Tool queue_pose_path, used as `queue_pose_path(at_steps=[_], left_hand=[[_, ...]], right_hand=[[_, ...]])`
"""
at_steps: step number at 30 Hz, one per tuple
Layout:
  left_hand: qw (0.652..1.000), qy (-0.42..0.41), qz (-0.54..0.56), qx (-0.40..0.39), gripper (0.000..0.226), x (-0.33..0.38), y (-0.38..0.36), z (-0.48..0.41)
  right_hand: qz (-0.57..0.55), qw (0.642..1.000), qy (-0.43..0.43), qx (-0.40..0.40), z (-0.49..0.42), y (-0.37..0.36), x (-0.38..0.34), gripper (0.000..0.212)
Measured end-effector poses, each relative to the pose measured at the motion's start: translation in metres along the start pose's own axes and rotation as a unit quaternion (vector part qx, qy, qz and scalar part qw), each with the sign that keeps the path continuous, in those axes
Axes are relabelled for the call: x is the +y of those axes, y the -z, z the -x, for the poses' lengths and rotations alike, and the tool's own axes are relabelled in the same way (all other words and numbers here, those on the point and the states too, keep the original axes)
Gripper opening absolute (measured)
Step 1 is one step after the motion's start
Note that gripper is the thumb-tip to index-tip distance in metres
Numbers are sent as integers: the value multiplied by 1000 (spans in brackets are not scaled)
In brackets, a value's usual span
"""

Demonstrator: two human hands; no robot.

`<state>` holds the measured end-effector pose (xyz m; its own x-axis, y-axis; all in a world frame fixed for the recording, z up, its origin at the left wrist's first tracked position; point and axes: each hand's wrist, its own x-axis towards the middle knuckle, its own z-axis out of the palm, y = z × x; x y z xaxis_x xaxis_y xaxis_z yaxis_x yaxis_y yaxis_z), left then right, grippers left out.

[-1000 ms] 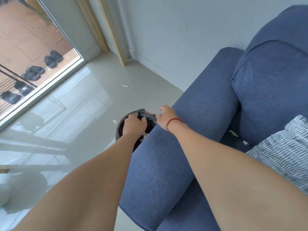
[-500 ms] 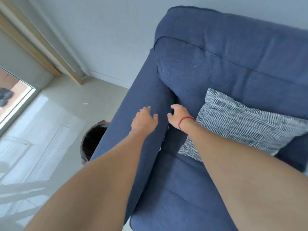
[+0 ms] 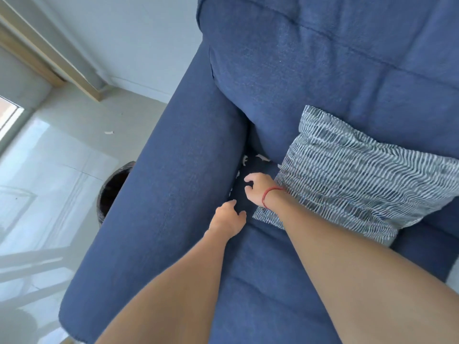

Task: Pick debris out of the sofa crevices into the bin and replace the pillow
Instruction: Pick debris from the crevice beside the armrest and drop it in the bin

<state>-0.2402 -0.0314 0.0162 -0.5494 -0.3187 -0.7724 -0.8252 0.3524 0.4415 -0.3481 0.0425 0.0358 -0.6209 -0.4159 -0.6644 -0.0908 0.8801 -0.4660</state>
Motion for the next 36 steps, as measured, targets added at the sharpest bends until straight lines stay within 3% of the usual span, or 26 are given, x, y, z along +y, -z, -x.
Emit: queue_pose_path(at_steps=[9, 17, 24, 30, 36], left_hand=[[996, 59, 74, -2, 51, -52, -33, -68], [987, 87, 126, 46, 46, -62, -57, -102], [996, 77, 24, 42, 82, -75, -60, -103], [996, 74, 11, 43, 85, -76, -60, -105], [996, 74, -28, 29, 80, -72, -55, -106]], right_hand=[[78, 993, 41, -76, -73, -89, 27, 45], [205, 971, 78, -91, -105, -100, 40, 57], [238, 961, 60, -126, -118, -104, 28, 62], [242, 962, 73, -101, -112, -107, 31, 61], [173, 981, 71, -54, -104, -104, 34, 49]])
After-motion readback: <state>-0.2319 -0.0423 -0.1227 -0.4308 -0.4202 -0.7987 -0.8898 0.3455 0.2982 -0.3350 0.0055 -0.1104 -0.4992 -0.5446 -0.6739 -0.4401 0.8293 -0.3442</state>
